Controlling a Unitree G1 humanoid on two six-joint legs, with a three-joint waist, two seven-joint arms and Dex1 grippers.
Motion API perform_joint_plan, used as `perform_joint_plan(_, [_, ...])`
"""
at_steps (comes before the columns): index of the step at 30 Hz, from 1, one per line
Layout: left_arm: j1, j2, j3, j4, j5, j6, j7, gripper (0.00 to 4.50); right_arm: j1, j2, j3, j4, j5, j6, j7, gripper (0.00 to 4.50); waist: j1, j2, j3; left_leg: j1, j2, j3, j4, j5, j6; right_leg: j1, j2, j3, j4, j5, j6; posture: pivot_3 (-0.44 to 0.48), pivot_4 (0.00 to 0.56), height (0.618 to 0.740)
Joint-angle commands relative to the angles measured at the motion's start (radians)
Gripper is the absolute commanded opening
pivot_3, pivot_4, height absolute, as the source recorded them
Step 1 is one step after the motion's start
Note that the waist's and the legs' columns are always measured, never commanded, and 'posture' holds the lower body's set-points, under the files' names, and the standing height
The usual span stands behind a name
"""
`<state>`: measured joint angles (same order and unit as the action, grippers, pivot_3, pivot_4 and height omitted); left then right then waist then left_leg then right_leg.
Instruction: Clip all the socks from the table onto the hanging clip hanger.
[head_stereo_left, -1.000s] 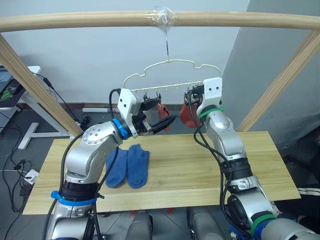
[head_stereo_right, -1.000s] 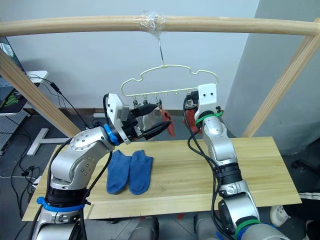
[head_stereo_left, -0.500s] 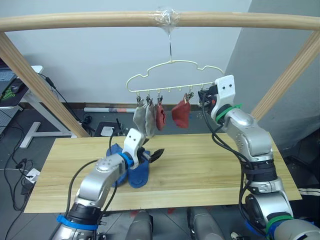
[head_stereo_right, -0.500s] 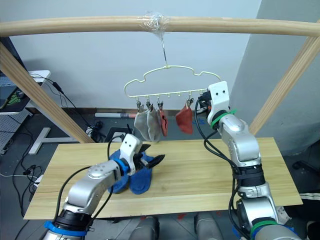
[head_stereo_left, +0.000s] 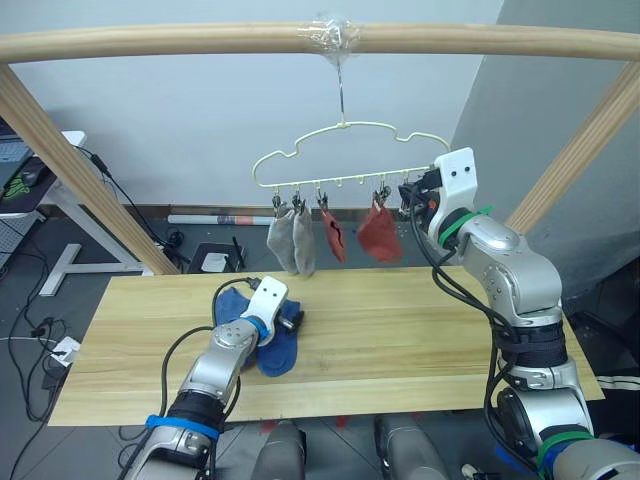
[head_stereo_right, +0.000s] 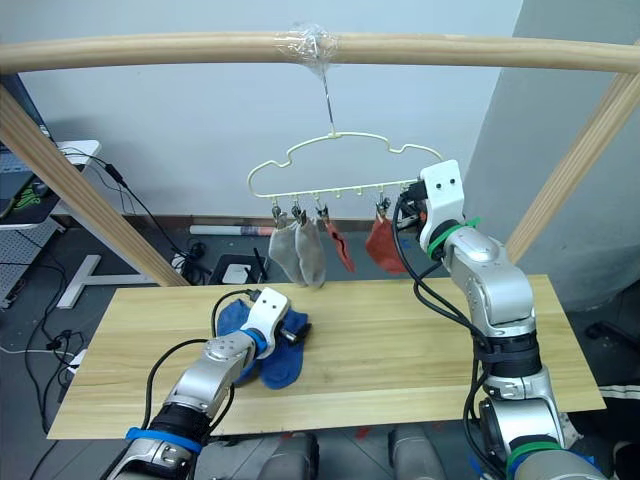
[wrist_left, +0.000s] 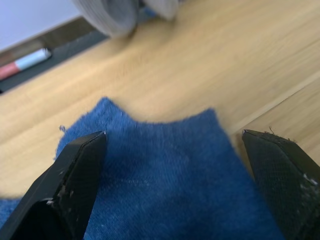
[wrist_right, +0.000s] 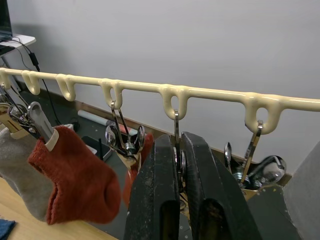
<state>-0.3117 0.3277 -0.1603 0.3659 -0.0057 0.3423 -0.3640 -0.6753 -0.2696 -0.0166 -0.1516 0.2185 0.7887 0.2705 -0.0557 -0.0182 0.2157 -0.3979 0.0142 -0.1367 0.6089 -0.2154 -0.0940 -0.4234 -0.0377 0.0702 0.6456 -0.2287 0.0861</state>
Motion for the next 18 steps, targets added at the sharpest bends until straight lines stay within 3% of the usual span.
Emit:
perform_joint_plan(1, [0.008, -0.005, -0.015, 0.002, 0.023, 0.019, -0.015, 4.50, 0.006, -0.013, -0.021, -0.033, 0.001, 0.008, -0.007, 0.03, 0.000, 0.000, 0.000, 0.000, 0.000, 0.000, 0.000, 0.000, 0.000, 0.000, 0.000, 0.000, 0.000, 0.000, 0.000, -0.030, 0.200, 0.740])
perform_joint_plan(3, [0.022, -0.013, -0.020, 0.006, 0.002, 0.053, -0.057, 4.50, 0.006, -0.012, -0.030, -0.035, 0.006, 0.017, -0.013, 0.03, 0.000, 0.000, 0.000, 0.000, 0.000, 0.000, 0.000, 0.000, 0.000, 0.001, 0.000, 0.000, 0.000, 0.000, 0.000, -0.035, 0.199, 0.740])
perform_joint_plan(6, [0.033, -0.016, -0.037, 0.027, 0.020, 0.038, -0.079, 3.91, 0.003, -0.015, -0.030, -0.027, 0.006, 0.015, -0.012, 0.00, 0.000, 0.000, 0.000, 0.002, 0.000, 0.000, 0.000, 0.000, 0.000, 0.002, 0.000, 0.000, 0.000, 0.000, 0.001, -0.035, 0.199, 0.740])
perform_joint_plan(14, [0.081, -0.034, -0.028, -0.025, 0.012, 0.073, -0.083, 1.60, -0.010, -0.029, -0.051, -0.008, 0.017, 0.024, -0.009, 0.00, 0.000, 0.001, -0.001, 0.003, 0.000, 0.000, 0.000, 0.000, 0.000, 0.003, 0.000, 0.000, 0.000, 0.000, 0.001, -0.039, 0.207, 0.740])
perform_joint_plan(18, [0.098, -0.019, -0.057, -0.039, 0.044, 0.008, -0.101, 0.43, -0.016, -0.031, -0.064, 0.005, 0.030, 0.037, -0.008, 0.00, 0.000, 0.001, -0.001, 0.003, 0.000, 0.000, 0.000, 0.000, 0.000, 0.003, 0.000, 0.000, 0.000, 0.000, 0.001, -0.036, 0.212, 0.740])
